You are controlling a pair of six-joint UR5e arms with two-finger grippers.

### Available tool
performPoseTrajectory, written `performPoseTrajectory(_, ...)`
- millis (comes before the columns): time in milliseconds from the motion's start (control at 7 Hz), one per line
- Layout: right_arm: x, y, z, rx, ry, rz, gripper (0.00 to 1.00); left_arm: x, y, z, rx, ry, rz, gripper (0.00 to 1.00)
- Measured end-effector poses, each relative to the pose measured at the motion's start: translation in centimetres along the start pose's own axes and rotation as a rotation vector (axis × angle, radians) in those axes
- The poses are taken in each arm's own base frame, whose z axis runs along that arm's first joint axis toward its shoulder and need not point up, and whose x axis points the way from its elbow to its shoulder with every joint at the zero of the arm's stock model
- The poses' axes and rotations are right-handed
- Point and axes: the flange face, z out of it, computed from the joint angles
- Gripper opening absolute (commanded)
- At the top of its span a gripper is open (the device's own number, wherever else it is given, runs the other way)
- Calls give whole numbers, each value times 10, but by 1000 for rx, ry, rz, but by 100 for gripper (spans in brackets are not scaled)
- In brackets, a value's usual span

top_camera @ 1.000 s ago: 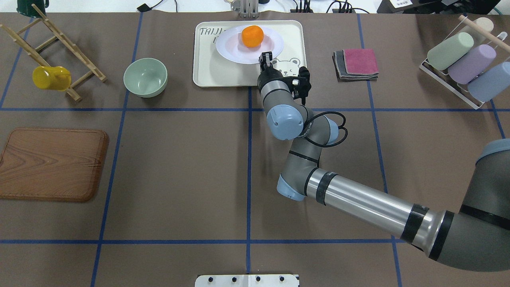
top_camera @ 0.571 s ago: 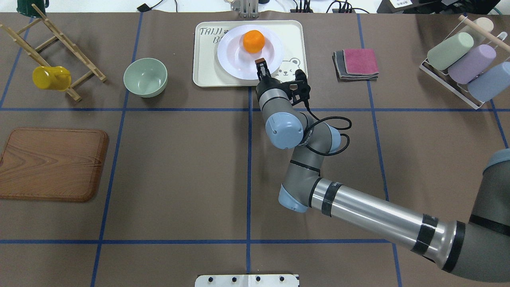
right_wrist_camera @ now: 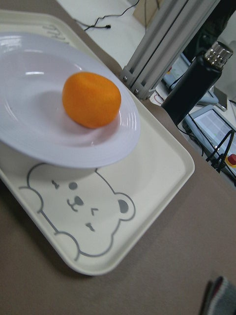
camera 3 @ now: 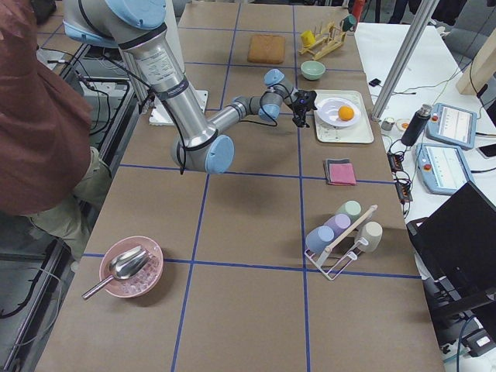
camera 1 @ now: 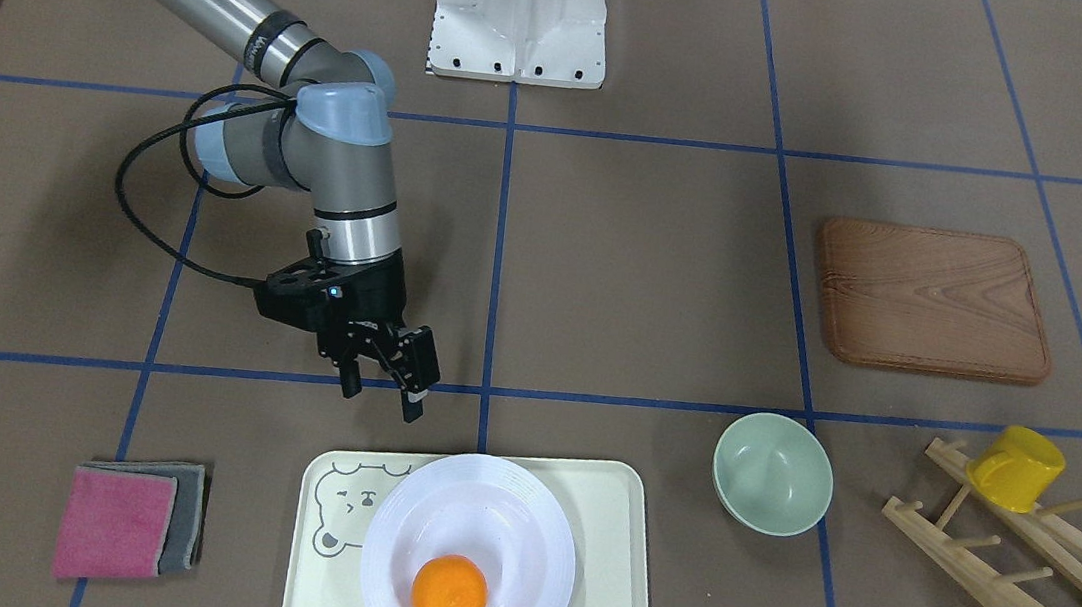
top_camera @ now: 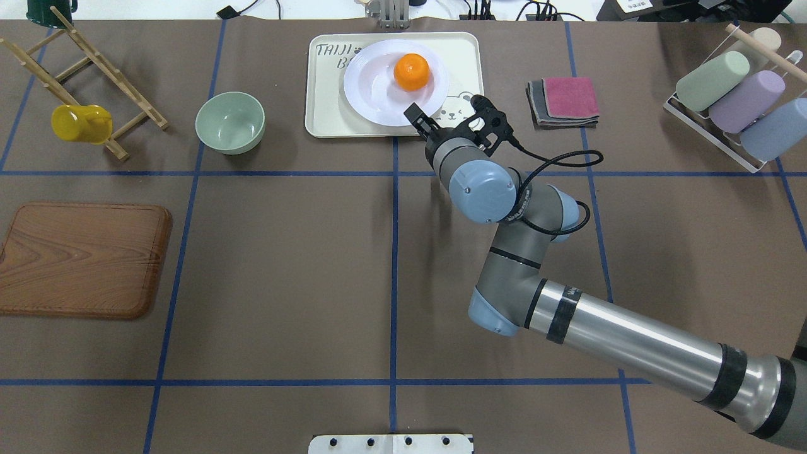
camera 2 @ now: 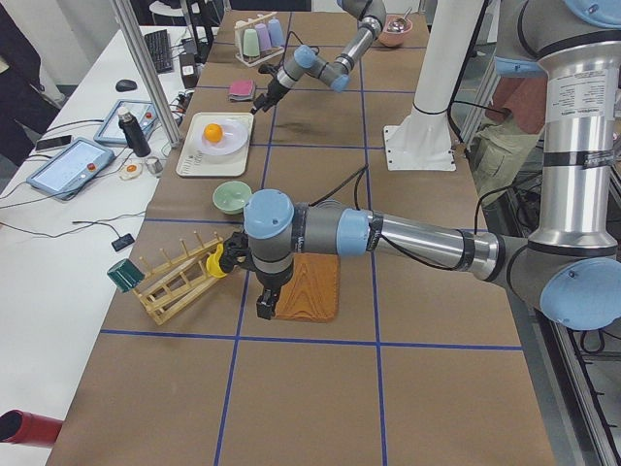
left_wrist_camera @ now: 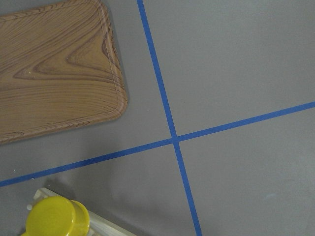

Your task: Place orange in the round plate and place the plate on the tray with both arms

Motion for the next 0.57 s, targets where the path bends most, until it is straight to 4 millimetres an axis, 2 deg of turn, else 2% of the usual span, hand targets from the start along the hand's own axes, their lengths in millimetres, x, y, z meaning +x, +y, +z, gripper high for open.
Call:
performPoseTrajectory(286, 59, -102, -37, -151, 166, -296, 100, -1, 1, 1, -2, -1, -2, 99)
performPoseTrajectory(571, 148, -198, -85, -285, 243, -538, 100, -5, 8, 5, -13, 0, -13, 99)
